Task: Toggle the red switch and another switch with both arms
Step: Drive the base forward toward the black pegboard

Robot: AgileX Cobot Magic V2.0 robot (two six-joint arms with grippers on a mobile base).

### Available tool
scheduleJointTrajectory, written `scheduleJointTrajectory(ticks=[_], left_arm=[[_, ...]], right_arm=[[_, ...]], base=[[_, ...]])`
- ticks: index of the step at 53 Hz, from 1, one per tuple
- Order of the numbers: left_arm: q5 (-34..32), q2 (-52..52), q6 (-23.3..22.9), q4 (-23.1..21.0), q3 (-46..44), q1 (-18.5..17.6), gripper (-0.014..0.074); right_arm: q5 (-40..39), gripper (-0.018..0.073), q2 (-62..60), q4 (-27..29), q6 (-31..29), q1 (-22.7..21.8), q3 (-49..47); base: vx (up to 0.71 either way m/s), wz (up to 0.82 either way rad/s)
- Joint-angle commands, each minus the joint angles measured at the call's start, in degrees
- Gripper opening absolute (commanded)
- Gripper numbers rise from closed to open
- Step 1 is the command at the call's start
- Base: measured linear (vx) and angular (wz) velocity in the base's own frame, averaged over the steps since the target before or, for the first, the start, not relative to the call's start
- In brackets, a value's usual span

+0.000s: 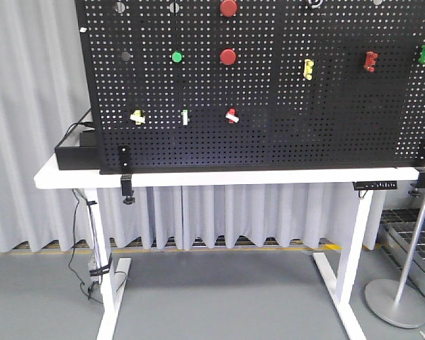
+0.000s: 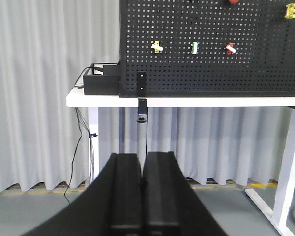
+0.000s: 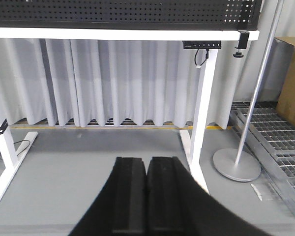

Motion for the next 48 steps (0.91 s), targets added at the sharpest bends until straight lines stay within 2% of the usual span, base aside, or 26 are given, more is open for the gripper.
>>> scheduleJointTrajectory(ticks=[1,48], left_arm=[[-4.57,-0.48,-0.14,-0.03,1.09,-0.05,0.0003],[-4.57,-0.48,-0.14,-0.03,1.09,-0.05,0.0003]], right_arm=[[-4.72,-0.0006,-0.18,-0.15,-0.43,-0.46,0.29],[-4.72,-0.0006,-0.18,-0.15,-0.43,-0.46,0.29]], base=[[0.19,-0.04],[0.24,0.01]])
